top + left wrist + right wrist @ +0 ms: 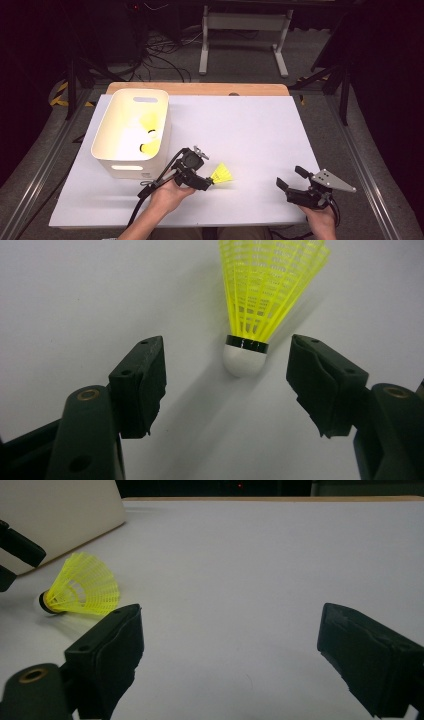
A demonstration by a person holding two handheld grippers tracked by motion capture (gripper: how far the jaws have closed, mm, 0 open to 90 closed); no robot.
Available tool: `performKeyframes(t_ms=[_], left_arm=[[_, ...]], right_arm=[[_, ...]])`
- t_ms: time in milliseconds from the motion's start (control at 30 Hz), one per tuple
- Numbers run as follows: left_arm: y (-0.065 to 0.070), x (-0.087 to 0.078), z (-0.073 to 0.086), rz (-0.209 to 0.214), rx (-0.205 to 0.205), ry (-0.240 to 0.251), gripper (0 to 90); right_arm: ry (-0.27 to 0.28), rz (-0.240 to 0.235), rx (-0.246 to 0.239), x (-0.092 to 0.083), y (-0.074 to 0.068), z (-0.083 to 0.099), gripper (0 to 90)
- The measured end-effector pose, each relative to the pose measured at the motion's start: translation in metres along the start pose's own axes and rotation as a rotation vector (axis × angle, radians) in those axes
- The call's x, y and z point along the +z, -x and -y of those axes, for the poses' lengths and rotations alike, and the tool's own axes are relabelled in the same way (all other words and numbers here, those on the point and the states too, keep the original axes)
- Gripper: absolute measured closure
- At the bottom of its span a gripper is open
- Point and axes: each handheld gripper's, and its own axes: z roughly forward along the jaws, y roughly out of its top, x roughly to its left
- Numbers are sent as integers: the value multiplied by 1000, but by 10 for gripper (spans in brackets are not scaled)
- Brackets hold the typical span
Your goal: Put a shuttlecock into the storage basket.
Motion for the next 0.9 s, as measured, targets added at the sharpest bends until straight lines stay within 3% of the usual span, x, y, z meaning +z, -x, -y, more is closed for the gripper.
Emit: performKeyframes(t_ms=[900], left_arm=[[6, 23, -3, 2, 37, -64, 380]], right_arm=[[-1, 2, -1, 0, 0, 0, 121]])
